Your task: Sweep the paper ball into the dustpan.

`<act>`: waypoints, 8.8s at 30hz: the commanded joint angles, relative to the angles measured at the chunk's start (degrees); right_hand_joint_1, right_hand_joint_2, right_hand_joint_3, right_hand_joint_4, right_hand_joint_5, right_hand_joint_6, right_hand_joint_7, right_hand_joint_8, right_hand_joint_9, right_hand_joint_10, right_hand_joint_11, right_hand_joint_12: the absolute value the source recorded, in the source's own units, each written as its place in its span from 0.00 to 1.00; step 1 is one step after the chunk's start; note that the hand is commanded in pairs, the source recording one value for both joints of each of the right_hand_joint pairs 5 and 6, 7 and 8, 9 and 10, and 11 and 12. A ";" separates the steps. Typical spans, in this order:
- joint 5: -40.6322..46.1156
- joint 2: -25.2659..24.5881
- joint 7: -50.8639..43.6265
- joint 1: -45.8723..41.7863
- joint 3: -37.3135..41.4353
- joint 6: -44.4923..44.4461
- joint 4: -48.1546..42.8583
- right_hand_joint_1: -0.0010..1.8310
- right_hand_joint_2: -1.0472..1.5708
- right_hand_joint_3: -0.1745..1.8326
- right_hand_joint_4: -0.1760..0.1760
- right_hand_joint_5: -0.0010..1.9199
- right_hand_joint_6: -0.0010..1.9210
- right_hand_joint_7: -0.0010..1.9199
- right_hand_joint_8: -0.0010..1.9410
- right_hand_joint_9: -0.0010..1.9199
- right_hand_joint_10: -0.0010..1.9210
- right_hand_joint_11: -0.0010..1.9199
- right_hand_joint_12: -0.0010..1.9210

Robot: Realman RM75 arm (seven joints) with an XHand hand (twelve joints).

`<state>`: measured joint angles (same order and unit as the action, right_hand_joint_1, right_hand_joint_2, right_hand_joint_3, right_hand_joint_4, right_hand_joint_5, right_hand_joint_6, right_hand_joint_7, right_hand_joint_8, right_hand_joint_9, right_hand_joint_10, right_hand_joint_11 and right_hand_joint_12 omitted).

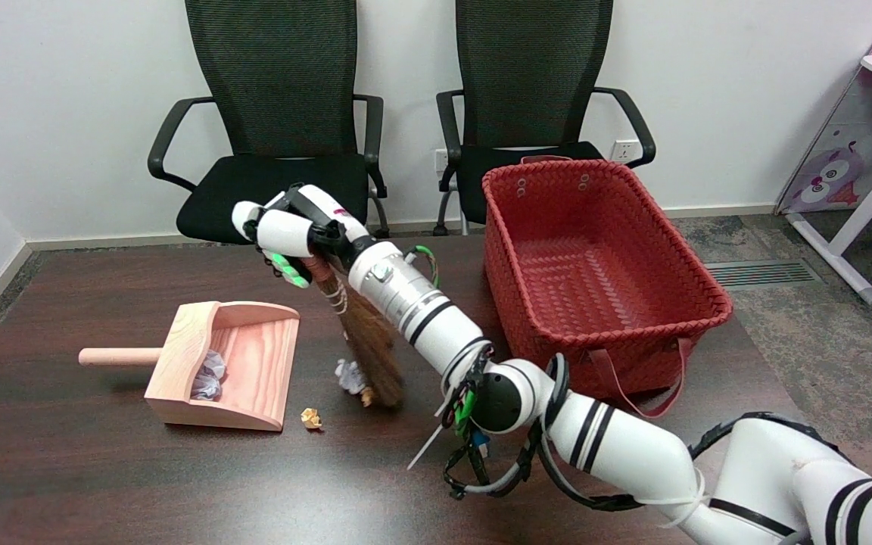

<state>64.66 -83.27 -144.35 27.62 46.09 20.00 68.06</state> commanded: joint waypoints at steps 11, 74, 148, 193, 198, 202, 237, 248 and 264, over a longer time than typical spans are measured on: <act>4.81 7.59 31.31 2.70 -10.89 23.19 7.12 0.45 0.64 0.89 0.54 1.00 1.00 1.00 0.99 1.00 1.00 1.00 1.00; -41.88 -0.75 63.60 33.20 -33.87 6.42 -36.97 0.45 0.78 0.89 0.56 1.00 1.00 1.00 0.99 1.00 1.00 1.00 1.00; 1.80 4.73 5.18 -6.83 -2.41 5.17 19.32 0.37 1.00 0.98 0.65 1.00 1.00 1.00 0.99 1.00 1.00 1.00 1.00; 24.39 11.04 21.30 -16.57 -18.42 3.75 27.74 0.43 0.88 1.00 0.57 1.00 1.00 1.00 0.99 1.00 1.00 1.00 1.00; 19.87 12.37 21.30 -13.47 -18.14 1.29 25.24 0.44 0.88 0.99 0.56 1.00 1.00 1.00 0.99 1.00 1.00 1.00 1.00; 18.71 12.43 21.34 -11.86 -18.14 0.83 23.73 0.44 0.88 0.98 0.56 1.00 1.00 1.00 0.99 1.00 1.00 1.00 1.00; 8.90 11.90 33.34 -5.88 -18.84 1.14 15.63 0.45 0.89 0.90 0.56 1.00 1.00 1.00 0.99 1.00 1.00 1.00 1.00; 8.82 12.33 33.34 -2.82 -19.05 0.81 13.38 0.45 0.92 0.84 0.55 1.00 1.00 1.00 0.99 1.00 1.00 1.00 1.00; 3.82 15.39 33.34 2.05 -19.72 0.57 12.51 0.45 0.93 0.82 0.55 1.00 1.00 1.00 0.99 1.00 1.00 1.00 1.00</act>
<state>72.98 -70.08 -111.52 25.21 27.02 20.86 82.24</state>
